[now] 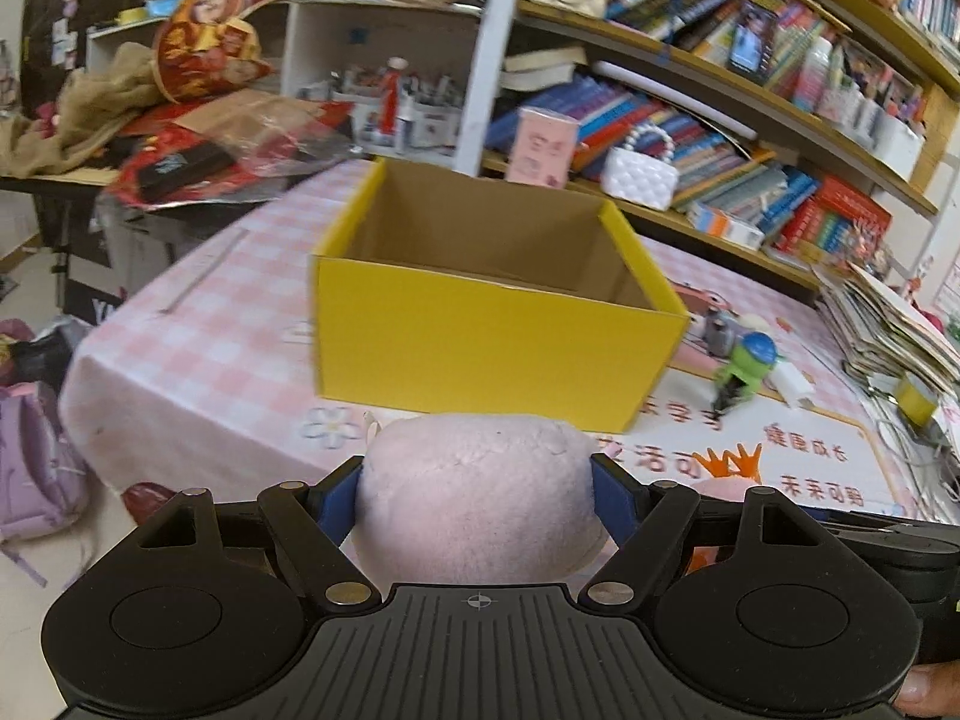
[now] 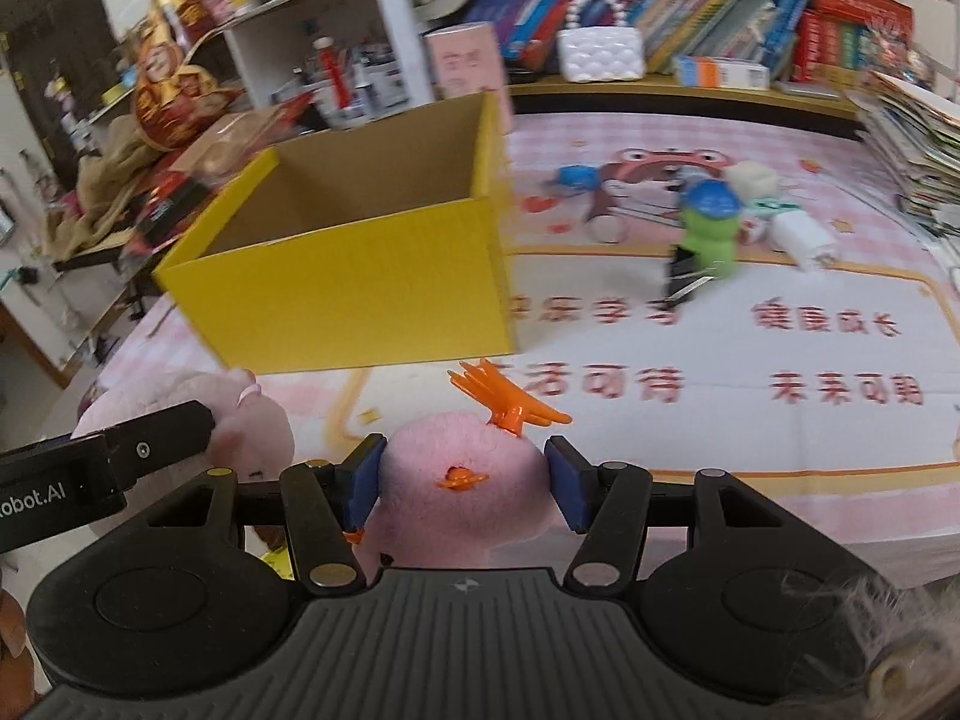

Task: Organize objects
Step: 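Carry both plush toys up and over into the yellow box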

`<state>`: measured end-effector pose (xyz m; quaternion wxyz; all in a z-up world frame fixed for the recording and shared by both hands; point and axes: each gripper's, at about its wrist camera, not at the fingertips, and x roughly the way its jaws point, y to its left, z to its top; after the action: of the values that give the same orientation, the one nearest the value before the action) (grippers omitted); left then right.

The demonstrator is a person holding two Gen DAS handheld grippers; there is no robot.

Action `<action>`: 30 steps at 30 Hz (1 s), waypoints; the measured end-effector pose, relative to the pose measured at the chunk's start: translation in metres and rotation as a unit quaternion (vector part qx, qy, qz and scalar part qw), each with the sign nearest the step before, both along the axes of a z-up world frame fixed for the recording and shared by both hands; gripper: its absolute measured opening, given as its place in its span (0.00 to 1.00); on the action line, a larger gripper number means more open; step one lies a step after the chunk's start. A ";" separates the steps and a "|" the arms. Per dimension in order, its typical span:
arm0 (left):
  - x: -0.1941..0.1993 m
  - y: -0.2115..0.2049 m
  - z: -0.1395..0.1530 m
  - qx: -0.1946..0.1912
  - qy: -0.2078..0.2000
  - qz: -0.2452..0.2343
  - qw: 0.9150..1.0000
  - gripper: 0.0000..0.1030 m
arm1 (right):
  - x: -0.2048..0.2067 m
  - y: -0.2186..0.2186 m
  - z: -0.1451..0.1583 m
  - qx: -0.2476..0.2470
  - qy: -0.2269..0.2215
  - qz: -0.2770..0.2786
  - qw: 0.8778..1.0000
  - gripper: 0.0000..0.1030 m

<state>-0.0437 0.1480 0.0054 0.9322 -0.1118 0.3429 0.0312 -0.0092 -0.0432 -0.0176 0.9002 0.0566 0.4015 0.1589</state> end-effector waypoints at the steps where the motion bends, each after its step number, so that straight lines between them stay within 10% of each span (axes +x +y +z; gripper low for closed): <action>1: -0.003 0.005 0.001 0.000 -0.002 0.004 1.000 0.76 | -0.003 0.007 0.001 0.000 -0.002 0.006 1.000 0.54; 22: -0.020 0.052 0.007 -0.022 -0.026 0.023 0.999 0.76 | -0.016 0.073 0.007 -0.030 -0.011 0.073 0.997 0.54; 30: 0.018 0.067 0.041 -0.017 -0.073 0.030 0.997 0.76 | 0.026 0.084 0.039 -0.014 -0.114 0.049 0.992 0.54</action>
<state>-0.0257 0.2151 0.0466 0.9514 -0.1398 0.2706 0.0445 0.0168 0.0409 0.0217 0.9317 0.0058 0.3010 0.2031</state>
